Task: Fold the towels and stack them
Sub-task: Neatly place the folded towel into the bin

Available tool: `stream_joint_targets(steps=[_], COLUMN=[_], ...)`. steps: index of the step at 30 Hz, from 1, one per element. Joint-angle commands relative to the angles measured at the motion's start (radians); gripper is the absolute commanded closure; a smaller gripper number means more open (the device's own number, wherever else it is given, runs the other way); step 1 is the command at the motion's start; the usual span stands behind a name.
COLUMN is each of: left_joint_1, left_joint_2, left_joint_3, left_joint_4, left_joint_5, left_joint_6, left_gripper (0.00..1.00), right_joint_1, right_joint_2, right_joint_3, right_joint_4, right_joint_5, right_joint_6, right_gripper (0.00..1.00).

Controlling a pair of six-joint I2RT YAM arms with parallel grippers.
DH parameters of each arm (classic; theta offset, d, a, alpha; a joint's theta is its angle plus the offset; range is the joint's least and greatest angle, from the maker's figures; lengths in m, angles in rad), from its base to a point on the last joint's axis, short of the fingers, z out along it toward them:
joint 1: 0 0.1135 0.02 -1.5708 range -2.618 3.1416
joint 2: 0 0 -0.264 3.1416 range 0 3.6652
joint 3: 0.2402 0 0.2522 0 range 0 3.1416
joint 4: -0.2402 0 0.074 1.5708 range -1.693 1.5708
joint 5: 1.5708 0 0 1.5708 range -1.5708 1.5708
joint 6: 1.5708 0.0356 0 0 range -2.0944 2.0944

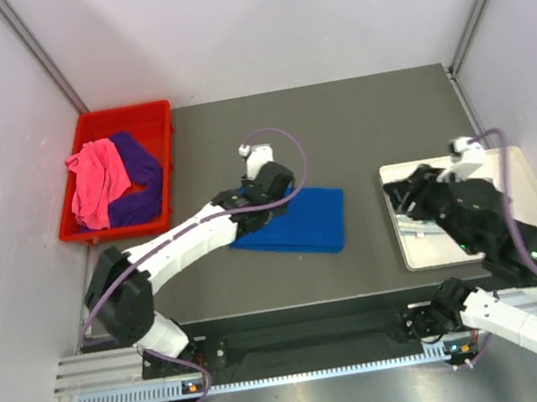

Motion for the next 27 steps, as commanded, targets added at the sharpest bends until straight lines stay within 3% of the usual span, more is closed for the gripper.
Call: stream_joint_targets(steps=[1,6,13,21,27], left_joint_1=[-0.081,-0.201,-0.302,-0.351,-0.351], left_joint_2=[0.099,0.300,0.619,0.769,0.831], left_joint_3=[0.111,0.258,0.586,0.746,0.786], left_joint_4=[-0.002,-0.034,-0.180,-0.342,-0.336], left_joint_5=[-0.071,-0.178,-0.314,-0.429,-0.427], left_joint_6=[-0.040,-0.109,-0.202,-0.304,-0.298], left_gripper=[0.54,0.50,0.44,0.42,0.39], right_joint_1=[-0.007,-0.007,-0.008,-0.007,-0.005], right_joint_2=[-0.080,-0.171,-0.255,-0.304,-0.298], right_joint_3=[0.108,0.198,0.316,0.404,0.436], right_joint_4=[-0.147,-0.253,-0.349,-0.423,-0.451], right_joint_5=[0.087,0.105,0.110,0.101,0.067], right_joint_6=[-0.011,-0.041,-0.089,-0.136,-0.161], right_gripper=[0.50,0.50,0.48,0.47,0.47])
